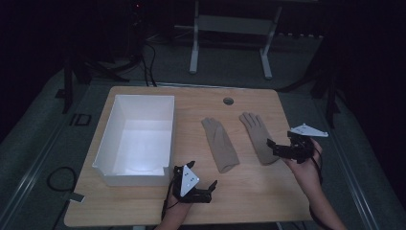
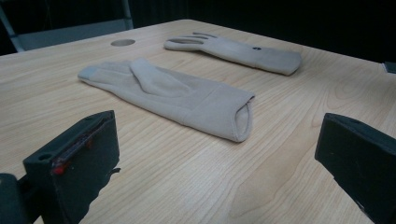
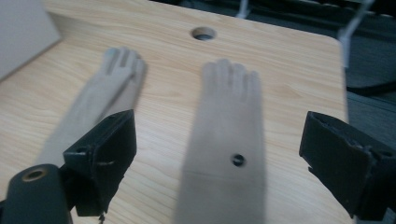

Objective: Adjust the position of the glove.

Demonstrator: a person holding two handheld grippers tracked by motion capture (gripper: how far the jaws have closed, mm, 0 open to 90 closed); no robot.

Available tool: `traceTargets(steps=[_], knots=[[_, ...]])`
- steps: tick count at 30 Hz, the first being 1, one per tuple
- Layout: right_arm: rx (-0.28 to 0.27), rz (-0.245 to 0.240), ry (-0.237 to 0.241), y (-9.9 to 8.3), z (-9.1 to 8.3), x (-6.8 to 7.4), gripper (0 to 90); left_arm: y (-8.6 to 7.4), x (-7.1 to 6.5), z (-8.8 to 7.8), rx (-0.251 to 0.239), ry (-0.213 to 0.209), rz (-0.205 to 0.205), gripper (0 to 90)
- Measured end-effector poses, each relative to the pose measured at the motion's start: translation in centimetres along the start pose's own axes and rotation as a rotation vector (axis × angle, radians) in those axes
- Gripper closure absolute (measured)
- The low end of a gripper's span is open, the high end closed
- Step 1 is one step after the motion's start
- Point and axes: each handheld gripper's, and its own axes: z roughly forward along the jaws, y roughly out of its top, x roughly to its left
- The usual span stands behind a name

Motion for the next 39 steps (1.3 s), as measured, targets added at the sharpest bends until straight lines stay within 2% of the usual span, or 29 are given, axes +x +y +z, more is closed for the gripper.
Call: traceTargets(steps=[10, 17, 24, 33, 39], knots=[[-0.023, -0.049, 0.061, 2.2, 1.6, 2.8, 12.0, 0.0, 0.0, 0.0, 0.0, -0.002, 0.0, 0.2], [-0.005, -0.065, 0.103, 3.0, 3.2, 4.5, 12.8, 0.0, 0.0, 0.0, 0.0, -0.004, 0.001, 0.3], [0.018, -0.103, 0.139, 3.6, 5.3, 6.7, 13.2, 0.0, 0.0, 0.0, 0.001, -0.01, 0.002, 0.2], [0.056, -0.107, 0.178, 4.1, 8.1, 9.0, 13.7, 0.0, 0.0, 0.0, 0.004, -0.009, -0.003, 0.3], [0.087, -0.112, 0.191, 4.1, 9.7, 9.8, 13.8, 0.0, 0.0, 0.0, 0.002, -0.007, 0.002, 0.2]])
